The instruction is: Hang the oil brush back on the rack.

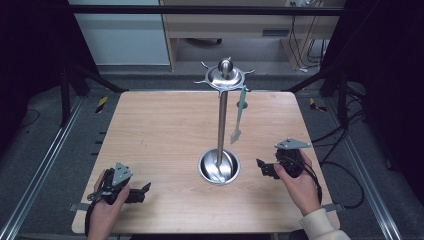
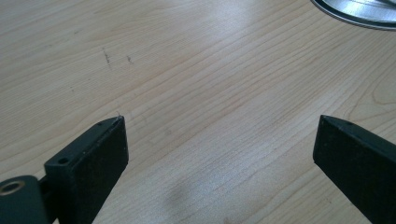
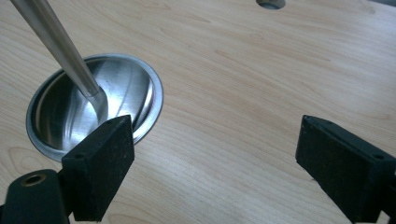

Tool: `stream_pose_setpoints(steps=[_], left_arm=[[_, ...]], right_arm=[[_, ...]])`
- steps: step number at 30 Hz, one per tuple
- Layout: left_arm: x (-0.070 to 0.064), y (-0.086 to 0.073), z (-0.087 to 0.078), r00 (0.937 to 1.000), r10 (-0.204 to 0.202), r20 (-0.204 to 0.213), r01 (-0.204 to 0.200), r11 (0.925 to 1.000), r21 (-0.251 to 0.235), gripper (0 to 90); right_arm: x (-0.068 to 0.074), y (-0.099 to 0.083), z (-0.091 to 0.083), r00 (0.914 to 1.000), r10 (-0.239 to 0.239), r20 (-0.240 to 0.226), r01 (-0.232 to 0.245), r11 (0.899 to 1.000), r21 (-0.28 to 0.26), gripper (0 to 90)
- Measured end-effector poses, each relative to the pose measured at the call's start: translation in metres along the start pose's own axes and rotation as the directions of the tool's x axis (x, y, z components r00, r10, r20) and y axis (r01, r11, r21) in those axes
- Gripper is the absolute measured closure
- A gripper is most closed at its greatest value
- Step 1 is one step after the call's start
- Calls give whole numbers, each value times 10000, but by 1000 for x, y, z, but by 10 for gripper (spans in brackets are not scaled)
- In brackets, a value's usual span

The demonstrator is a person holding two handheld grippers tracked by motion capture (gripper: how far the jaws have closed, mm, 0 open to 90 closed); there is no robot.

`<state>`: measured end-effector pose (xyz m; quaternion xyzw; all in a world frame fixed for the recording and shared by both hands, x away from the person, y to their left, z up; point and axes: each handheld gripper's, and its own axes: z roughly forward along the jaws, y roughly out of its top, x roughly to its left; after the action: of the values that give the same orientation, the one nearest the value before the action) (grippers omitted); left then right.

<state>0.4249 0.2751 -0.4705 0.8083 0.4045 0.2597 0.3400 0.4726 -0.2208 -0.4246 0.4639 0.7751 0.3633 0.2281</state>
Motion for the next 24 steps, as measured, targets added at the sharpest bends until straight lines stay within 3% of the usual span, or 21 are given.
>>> stream_pose_setpoints(steps=[15, 24], left_arm=[[0, 0, 0, 10000, -5, -7, 5, 10000, -18, 30], [0, 0, 0, 10000, -15, -7, 15, 10000, -28, 30]], right_arm=[[-6, -4, 30, 9994, 330, 93, -332, 9989, 326, 124], [-11, -2, 45, 9962, 829, 257, -837, 9961, 292, 127]])
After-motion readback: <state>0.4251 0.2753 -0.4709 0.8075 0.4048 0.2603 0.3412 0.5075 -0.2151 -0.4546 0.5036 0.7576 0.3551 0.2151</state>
